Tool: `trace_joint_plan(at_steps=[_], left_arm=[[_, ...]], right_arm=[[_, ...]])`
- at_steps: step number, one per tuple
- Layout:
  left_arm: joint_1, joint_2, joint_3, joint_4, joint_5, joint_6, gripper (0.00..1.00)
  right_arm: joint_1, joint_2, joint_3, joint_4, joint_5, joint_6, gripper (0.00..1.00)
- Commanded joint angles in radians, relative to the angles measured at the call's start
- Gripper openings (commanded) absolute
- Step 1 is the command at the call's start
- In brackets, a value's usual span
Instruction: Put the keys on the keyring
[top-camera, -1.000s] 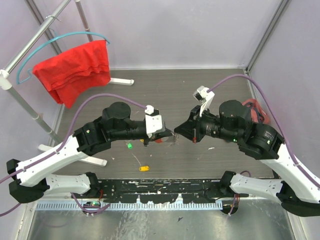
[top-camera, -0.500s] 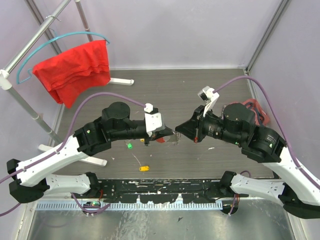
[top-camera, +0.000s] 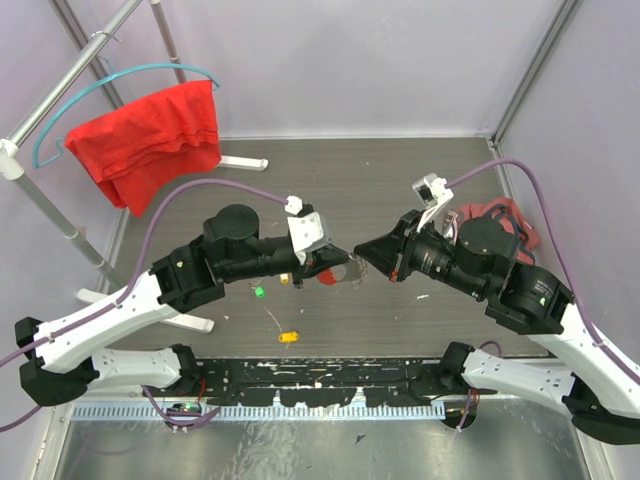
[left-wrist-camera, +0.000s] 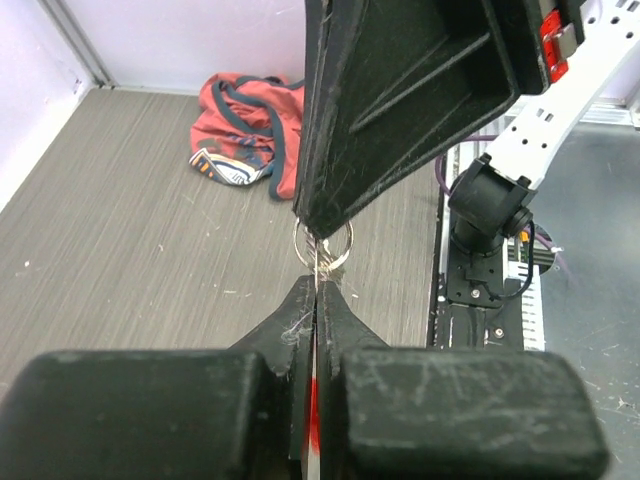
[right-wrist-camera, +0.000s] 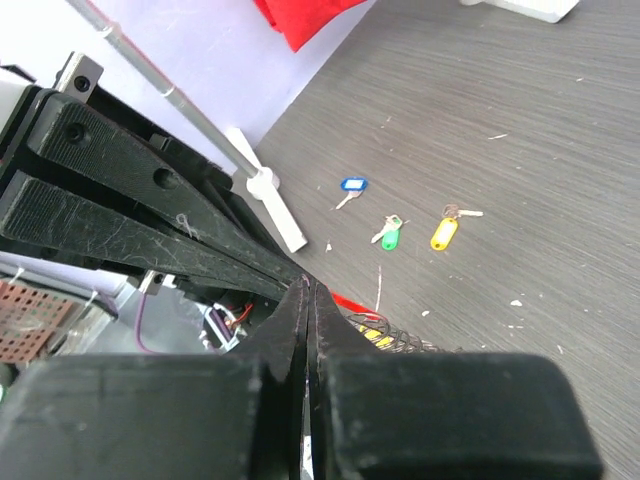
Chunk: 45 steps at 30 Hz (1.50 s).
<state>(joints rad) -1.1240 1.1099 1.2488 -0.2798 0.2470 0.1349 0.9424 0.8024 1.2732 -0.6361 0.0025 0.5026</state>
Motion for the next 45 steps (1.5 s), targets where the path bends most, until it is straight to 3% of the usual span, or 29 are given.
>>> trace_joint_plan(at_steps=[1,7,14,23,28,33,39,42,45], left_arm=[[0.002,-0.006,-0.017,-0.052,-0.053,-0.041,0.1],[0.002,-0.01,-0.009,-0.082,-0.102,-0.029,0.34],[0.002,-0.028,-0.033,-0.033,-0.095,-0.039,0.5],[0.003,-0.037,-0.058,0.116,-0.004,-0.135,0.54],[0.001,-0.032,-0.068,0.217,0.03,-0.209,0.55],[0.002,-0.03,-0.055,0.235,0.032,-0.229,0.55],[0.002,-0.128,-0.069,0.183,-0.04,-0.218,0.56],[0.003,-0.199,-0.096,0.163,-0.069,-0.21,0.56],[0.002,-0.269,-0.131,0.178,-0.083,-0.211,0.56]], right_arm=[[-0.016,-0.03,0.025,0.106,0.167,-0.024,0.01],[-0.016,-0.032,0.044,0.098,0.188,-0.052,0.01],[-0.016,-0.062,0.021,0.137,0.151,-0.078,0.01],[-0.016,-0.14,-0.078,0.279,0.148,-0.133,0.01],[-0.016,-0.188,-0.158,0.445,0.15,-0.189,0.01],[-0.016,-0.196,-0.224,0.623,0.137,-0.238,0.01],[-0.016,-0.161,-0.219,0.704,0.079,-0.26,0.01],[-0.016,-0.201,-0.303,0.863,-0.008,-0.307,0.01],[-0.016,-0.246,-0.452,1.149,-0.184,-0.395,0.01]])
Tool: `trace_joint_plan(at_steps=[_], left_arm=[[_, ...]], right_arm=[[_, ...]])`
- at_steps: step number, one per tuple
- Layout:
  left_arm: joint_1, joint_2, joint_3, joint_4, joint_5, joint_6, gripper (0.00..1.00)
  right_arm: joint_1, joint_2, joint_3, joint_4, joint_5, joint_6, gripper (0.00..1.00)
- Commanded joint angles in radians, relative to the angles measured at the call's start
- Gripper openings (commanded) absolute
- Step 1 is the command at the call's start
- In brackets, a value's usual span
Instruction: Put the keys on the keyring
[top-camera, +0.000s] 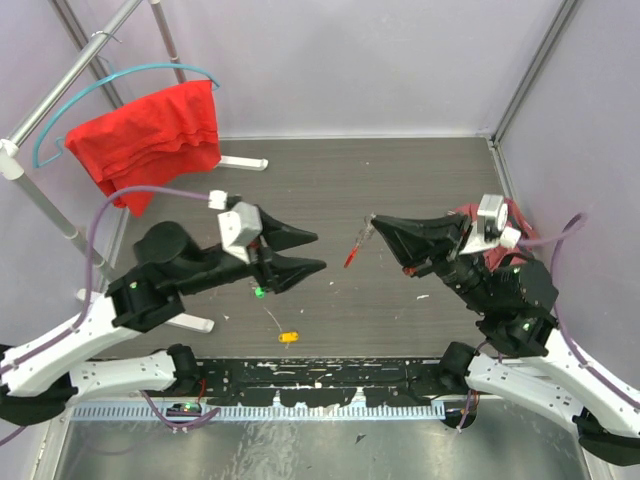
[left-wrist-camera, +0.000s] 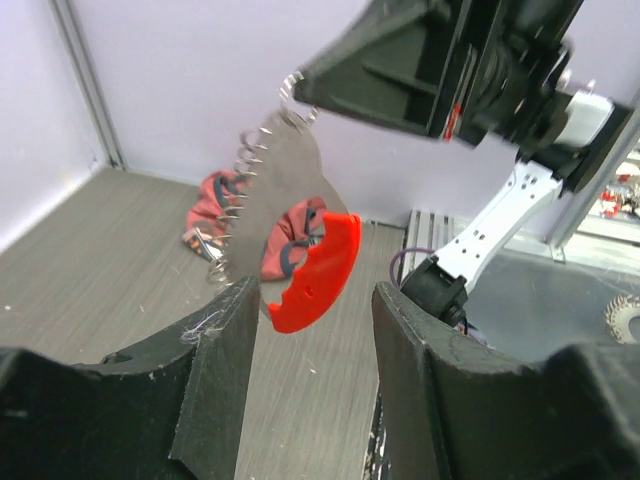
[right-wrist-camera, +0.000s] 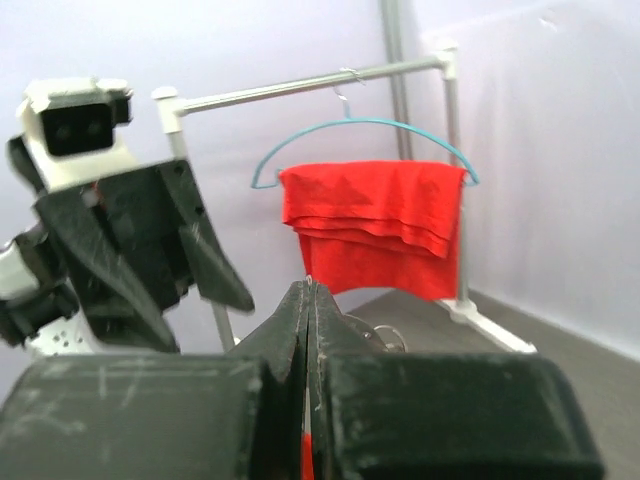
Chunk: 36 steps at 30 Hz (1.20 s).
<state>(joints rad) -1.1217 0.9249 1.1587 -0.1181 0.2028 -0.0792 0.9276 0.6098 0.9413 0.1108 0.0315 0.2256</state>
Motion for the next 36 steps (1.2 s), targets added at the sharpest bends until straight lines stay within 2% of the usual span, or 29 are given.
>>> trace_joint_plan(at_steps=[1,5,8,14,18,24,36], left_arm=[[0.0,-0.105,-0.051,0.025,-0.039,0.004,0.56],[-0.004,-0.172,-0.092,0.072,-0.01,0.032,0.53],[0.0,-0.203,-0.126,0.102,0.072,0.077,0.53],[0.0,-0.256,-0.187,0.138,0.226,0.186,0.46],[-0.001,-0.291,-0.22,0.176,0.253,0.217,0.34],[0.0,-0.314,-0.24,0.165,0.234,0.252,0.26],[0.0,-0.292,-0.237,0.193,0.265,0.259,0.31]], right_arm=[[-0.001,-0.052,-0.145,0.457,-0.266,-0.141,0.01],[-0.001,0.018,-0.126,0.494,-0.492,-0.216,0.01],[-0.001,0.089,-0.095,0.509,-0.621,-0.249,0.01],[-0.001,0.178,-0.059,0.533,-0.808,-0.373,0.01],[-0.001,0.225,-0.019,0.497,-0.872,-0.421,0.01],[-0.001,0.277,0.028,0.45,-0.984,-0.472,0.01],[-0.001,0.302,0.04,0.478,-1.005,-0.437,0.01]])
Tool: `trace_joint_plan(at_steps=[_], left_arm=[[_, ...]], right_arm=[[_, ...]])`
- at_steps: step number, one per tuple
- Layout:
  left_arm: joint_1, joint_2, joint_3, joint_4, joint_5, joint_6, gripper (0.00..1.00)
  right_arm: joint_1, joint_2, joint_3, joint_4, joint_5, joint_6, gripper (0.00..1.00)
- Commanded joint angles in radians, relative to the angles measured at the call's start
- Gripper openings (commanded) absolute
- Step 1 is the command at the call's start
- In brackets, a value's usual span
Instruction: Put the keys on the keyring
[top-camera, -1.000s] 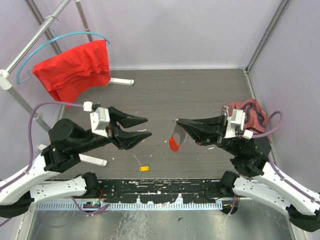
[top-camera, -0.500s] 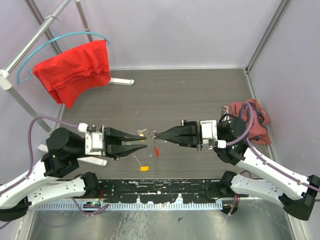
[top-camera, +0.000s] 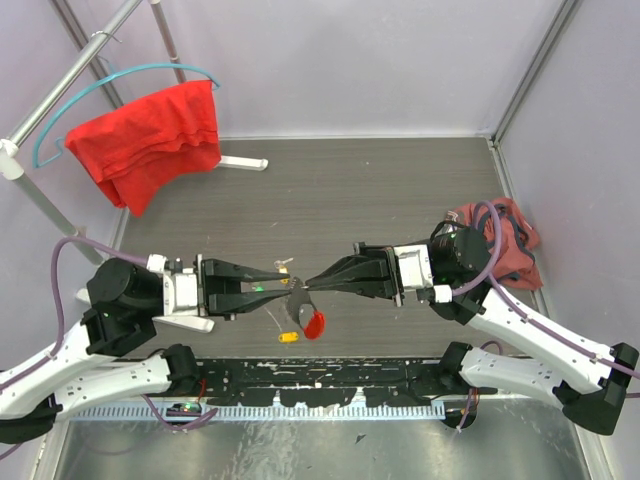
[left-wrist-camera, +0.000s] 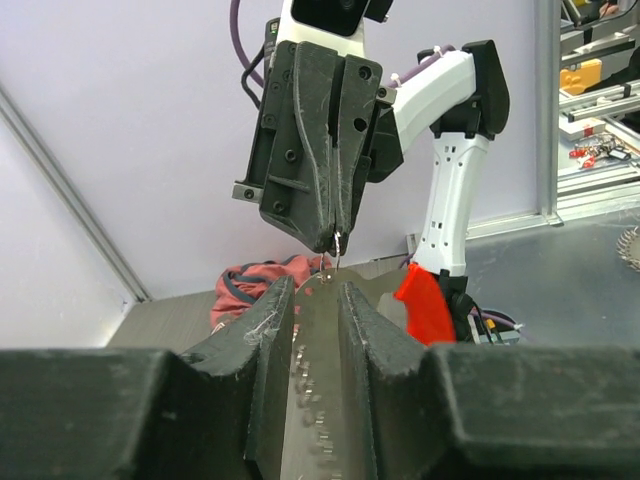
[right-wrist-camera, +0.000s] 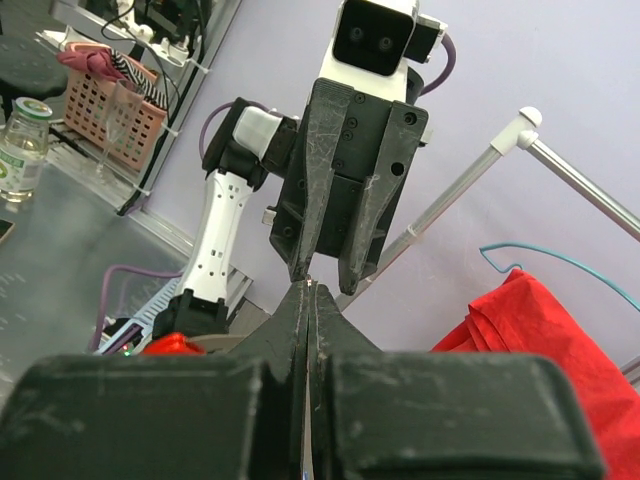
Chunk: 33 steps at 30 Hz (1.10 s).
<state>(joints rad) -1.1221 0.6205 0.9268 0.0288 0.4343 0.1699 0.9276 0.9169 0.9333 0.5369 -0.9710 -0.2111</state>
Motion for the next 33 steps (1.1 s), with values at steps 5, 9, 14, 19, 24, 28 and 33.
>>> trace_joint_plan(at_steps=[5,9,14,19,24,28,33], left_arm=[[0.0,0.026,-0.003,0.049,0.058,0.006,0.31],[0.001,0.035,-0.008,0.059,0.051,0.004,0.3],[0.0,0.05,-0.007,0.081,0.049,0.003,0.27],[0.001,0.065,-0.008,0.103,0.051,0.001,0.26],[0.0,0.074,-0.003,0.111,0.068,-0.005,0.25],[0.0,0.076,-0.003,0.117,0.072,-0.01,0.25],[0.0,0.082,-0.002,0.129,0.072,-0.018,0.23]], right_arm=[[-0.001,-0.009,0.045,0.065,0.014,0.012,0.01],[-0.001,-0.013,0.043,0.074,0.014,0.021,0.01],[-0.001,-0.012,0.042,0.089,0.015,0.035,0.01],[-0.001,-0.011,0.041,0.09,0.019,0.038,0.01],[-0.001,-0.012,0.041,0.089,0.025,0.039,0.01],[-0.001,-0.009,0.04,0.089,0.029,0.039,0.01],[-0.001,-0.005,0.042,0.088,0.028,0.041,0.01]])
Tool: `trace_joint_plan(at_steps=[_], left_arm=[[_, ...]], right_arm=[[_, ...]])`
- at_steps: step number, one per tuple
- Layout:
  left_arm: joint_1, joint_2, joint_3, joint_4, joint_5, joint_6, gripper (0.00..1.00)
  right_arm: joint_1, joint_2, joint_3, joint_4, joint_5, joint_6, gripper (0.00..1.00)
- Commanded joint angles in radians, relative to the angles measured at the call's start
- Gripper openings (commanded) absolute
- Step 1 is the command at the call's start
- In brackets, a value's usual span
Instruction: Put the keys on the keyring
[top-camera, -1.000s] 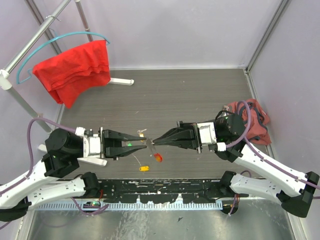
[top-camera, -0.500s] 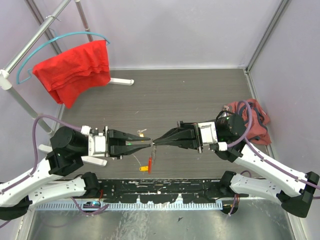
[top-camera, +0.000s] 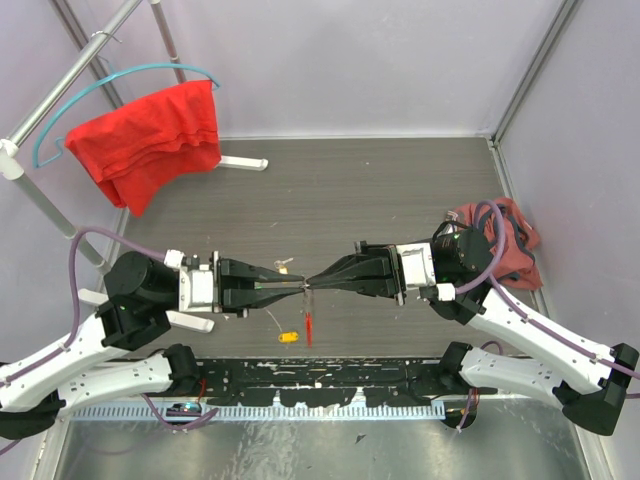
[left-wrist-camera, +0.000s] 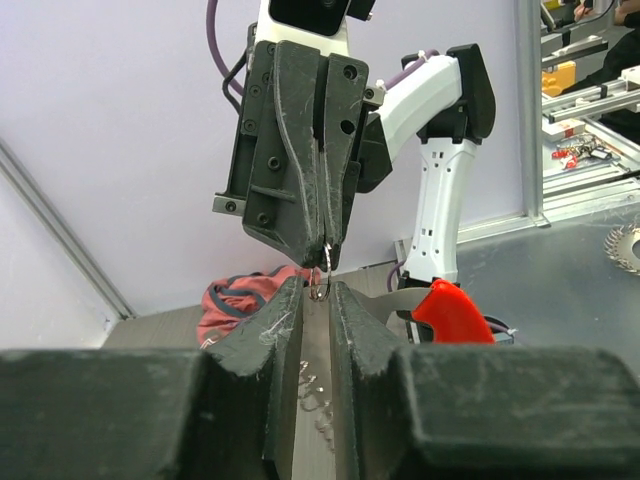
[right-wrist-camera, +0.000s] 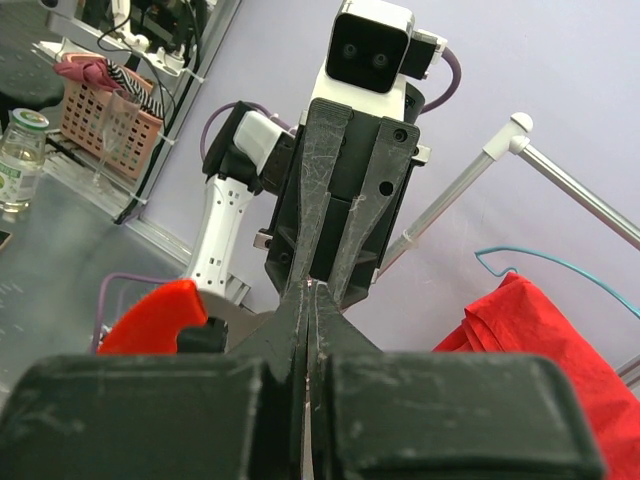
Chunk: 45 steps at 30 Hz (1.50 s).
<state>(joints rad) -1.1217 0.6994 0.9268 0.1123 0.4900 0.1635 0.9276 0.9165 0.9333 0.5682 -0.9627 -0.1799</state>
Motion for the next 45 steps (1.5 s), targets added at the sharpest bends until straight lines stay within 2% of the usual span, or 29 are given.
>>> trace_joint_plan(at_steps=[1,13,16,19,20,21,24,26,31,36,41,45], left_arm=[[0.0,0.004,-0.002,0.049,0.015,-0.014,0.22],[0.0,0.024,0.005,0.067,0.004,-0.024,0.17],[-0.001,0.029,0.01,0.069,0.003,-0.024,0.11],[0.0,0.027,0.012,0.072,-0.001,-0.021,0.0],[0.0,0.024,0.011,0.07,-0.005,-0.019,0.0],[-0.001,0.021,0.011,0.064,-0.009,-0.013,0.0],[-0.001,0.007,0.021,0.011,-0.023,0.024,0.0],[-0.001,0.001,0.039,-0.052,-0.026,0.075,0.0],[-0.001,0.002,0.122,-0.302,-0.041,0.219,0.0],[0.0,0.023,0.208,-0.511,-0.069,0.348,0.0],[0.0,0.08,0.299,-0.692,-0.136,0.446,0.0],[0.0,0.106,0.318,-0.737,-0.193,0.516,0.0]], right_arm=[[-0.002,-0.004,0.041,0.056,0.02,0.009,0.01],[0.001,-0.003,0.039,0.056,0.016,0.014,0.01],[0.001,-0.004,0.039,0.047,0.018,0.011,0.01],[0.0,-0.004,0.044,0.027,0.018,0.0,0.01],[0.0,-0.006,0.049,0.01,0.018,-0.011,0.01],[0.0,-0.009,0.057,-0.027,0.018,-0.028,0.06],[0.0,-0.022,0.1,-0.175,0.01,-0.106,0.34],[0.0,-0.026,0.135,-0.283,0.008,-0.158,0.45],[0.001,-0.046,0.23,-0.548,0.012,-0.284,0.47],[0.0,-0.056,0.305,-0.802,0.084,-0.403,0.47],[0.001,-0.047,0.351,-0.958,0.156,-0.48,0.47],[0.0,-0.032,0.354,-0.998,0.211,-0.518,0.45]])
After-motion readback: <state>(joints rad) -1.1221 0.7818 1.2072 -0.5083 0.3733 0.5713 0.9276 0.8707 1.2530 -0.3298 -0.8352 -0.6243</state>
